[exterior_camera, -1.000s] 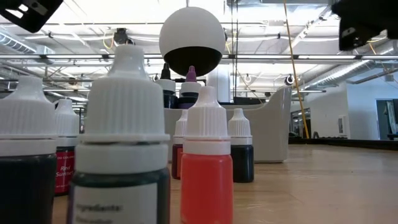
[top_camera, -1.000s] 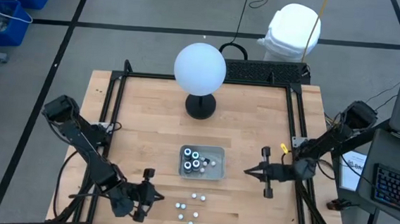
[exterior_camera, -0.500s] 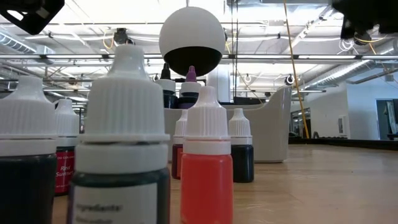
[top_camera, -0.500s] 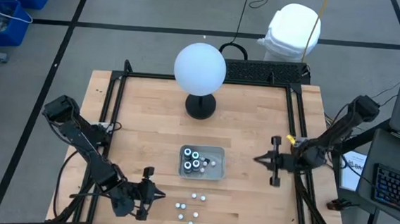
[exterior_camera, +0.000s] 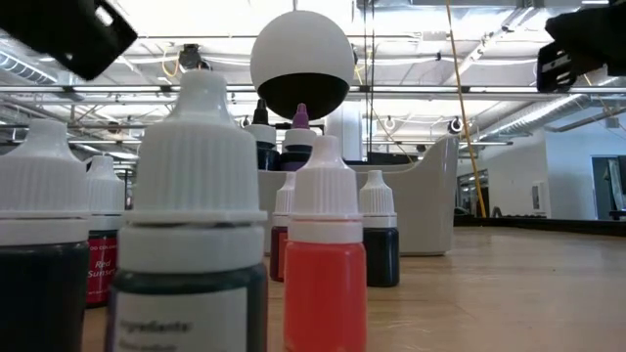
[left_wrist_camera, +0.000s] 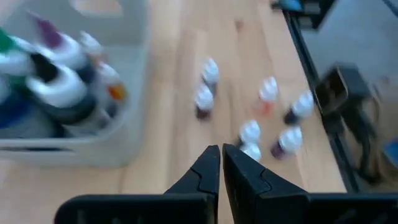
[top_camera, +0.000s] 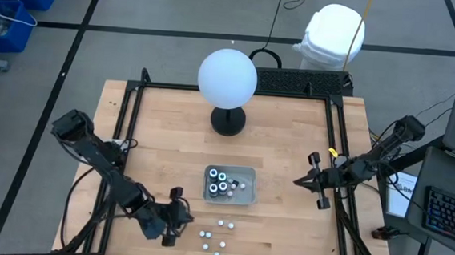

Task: Pick & Place food coloring
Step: Put the small black food coloring bottle into the gray bin

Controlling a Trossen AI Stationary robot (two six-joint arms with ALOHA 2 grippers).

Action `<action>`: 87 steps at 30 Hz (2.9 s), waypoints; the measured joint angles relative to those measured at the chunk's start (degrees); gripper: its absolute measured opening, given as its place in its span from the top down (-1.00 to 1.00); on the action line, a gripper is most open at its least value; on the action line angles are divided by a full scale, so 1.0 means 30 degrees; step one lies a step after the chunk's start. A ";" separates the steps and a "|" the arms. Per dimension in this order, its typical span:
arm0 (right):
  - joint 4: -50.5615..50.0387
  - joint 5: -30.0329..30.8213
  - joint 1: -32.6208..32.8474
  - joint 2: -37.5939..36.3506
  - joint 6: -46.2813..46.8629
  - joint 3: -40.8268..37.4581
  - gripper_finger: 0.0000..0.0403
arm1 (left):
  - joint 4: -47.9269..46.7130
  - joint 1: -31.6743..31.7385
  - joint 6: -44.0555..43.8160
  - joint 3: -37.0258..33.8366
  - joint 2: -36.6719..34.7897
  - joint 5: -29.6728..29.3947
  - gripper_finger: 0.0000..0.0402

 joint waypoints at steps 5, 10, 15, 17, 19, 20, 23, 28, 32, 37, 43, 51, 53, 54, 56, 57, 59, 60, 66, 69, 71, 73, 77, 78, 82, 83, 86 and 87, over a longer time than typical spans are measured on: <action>0.0977 0.1449 0.0003 0.1439 0.1188 -0.0029 1.00 | 0.0431 -0.0419 -0.0577 0.0492 0.1544 0.3081 0.87; 0.1401 0.2533 0.0000 0.3846 0.2805 -0.0036 1.00 | 0.0147 -0.0753 -0.0383 0.1922 0.3490 0.4027 0.87; 0.3459 0.2528 0.0000 0.5449 0.1399 -0.0051 1.00 | -0.2852 -0.0513 0.0146 0.3792 0.4362 0.3612 0.87; 0.4334 0.2496 0.0000 0.5783 0.1039 -0.0051 1.00 | -0.3491 -0.0469 0.0235 0.4177 0.4357 0.2754 0.86; 0.5123 0.2477 0.0000 0.5906 0.0907 -0.0058 1.00 | -0.3492 -0.0325 0.0416 0.4299 0.4352 0.2308 0.80; 0.5272 0.2477 0.0000 0.5966 0.0904 -0.0058 1.00 | -0.3525 -0.0238 0.0431 0.4297 0.4357 0.2242 0.76; 0.5109 0.2477 0.0000 0.6005 0.0880 -0.0065 1.00 | -0.3497 -0.0045 0.0636 0.4291 0.4357 0.2085 0.58; 0.5156 0.2477 0.0000 0.6068 0.0847 -0.0066 1.00 | -0.2534 0.0565 0.0673 0.4284 0.4706 0.2843 0.21; 0.5156 0.2477 0.0000 0.6063 0.0799 -0.0073 1.00 | -0.2081 0.0837 0.0865 0.4284 0.4816 0.3429 0.02; 0.5162 0.2470 0.0000 0.6068 0.0795 -0.0073 1.00 | -0.2095 0.1005 0.1123 0.4269 0.5056 0.3730 -0.03; 0.5134 0.2470 0.0000 0.6068 0.0802 -0.0073 1.00 | -0.1291 0.1043 0.1249 0.4269 0.5757 0.3806 0.04; 0.5127 0.2473 0.0000 0.6068 0.0846 -0.0073 1.00 | -0.1053 0.1046 0.1244 0.4269 0.6087 0.4048 0.02; 0.5127 0.2477 0.0000 0.6068 0.0842 -0.0073 1.00 | -0.1078 0.1046 0.1259 0.4269 0.6084 0.4051 0.02; 0.5127 0.2471 0.0000 0.6068 0.0831 -0.0073 1.00 | -0.1107 0.1046 0.1259 0.4269 0.6084 0.4044 0.03; 0.5127 0.2470 0.0000 0.6068 0.0830 -0.0073 1.00 | -0.1078 0.1046 0.1263 0.4269 0.6084 0.4044 0.05; 0.5127 0.2470 0.0000 0.6068 0.0824 -0.0073 1.00 | -0.1086 0.1046 0.1282 0.4269 0.6084 0.4040 0.07; 0.5101 0.2476 0.0000 0.6068 0.0817 -0.0073 1.00 | -0.1093 0.1046 0.1324 0.4269 0.6084 0.4012 0.11; 0.5060 0.2477 0.0000 0.6068 0.0809 -0.0073 1.00 | -0.1077 0.1046 0.1324 0.4269 0.6084 0.3978 0.13; 0.4981 0.2476 0.0000 0.6068 0.0802 -0.0073 1.00 | -0.1086 0.1046 0.1399 0.4269 0.6084 0.3891 0.21; 0.4981 0.2477 0.0000 0.6068 0.0802 -0.0073 1.00 | -0.1078 0.1046 0.1724 0.4269 0.6084 0.3878 0.22; 0.4981 0.2477 0.0000 0.6068 0.0802 -0.0073 1.00 | -0.1079 0.1046 0.1755 0.4269 0.6076 0.3869 0.22; 0.4981 0.2470 0.0000 0.6068 0.0802 -0.0073 1.00 | -0.1080 0.1046 0.1836 0.4269 0.6076 0.3758 0.22; 0.4981 0.2477 0.0000 0.6068 0.0802 -0.0073 1.00 | -0.1086 0.1046 0.1914 0.4269 0.6076 0.3526 0.22; 0.4981 0.2477 0.0000 0.6068 0.0802 -0.0073 1.00 | -0.1086 0.1046 0.2048 0.4269 0.6076 0.3526 0.22; 0.4981 0.2477 0.0000 0.6068 0.0802 -0.0073 1.00 | -0.1113 0.1046 0.2257 0.4269 0.6076 0.3381 0.22; 0.4981 0.2477 0.0000 0.6068 0.0802 -0.0073 1.00 | -0.1115 0.1046 0.2337 0.4269 0.6076 0.3225 0.22; 0.4981 0.2477 0.0000 0.6068 0.0802 -0.0073 1.00 | -0.1130 0.1060 0.2417 0.4269 0.6080 0.3024 0.22; 0.4981 0.2477 0.0000 0.6068 0.0802 -0.0080 1.00 | -0.1056 0.1108 0.2416 0.4269 0.6174 0.3029 0.22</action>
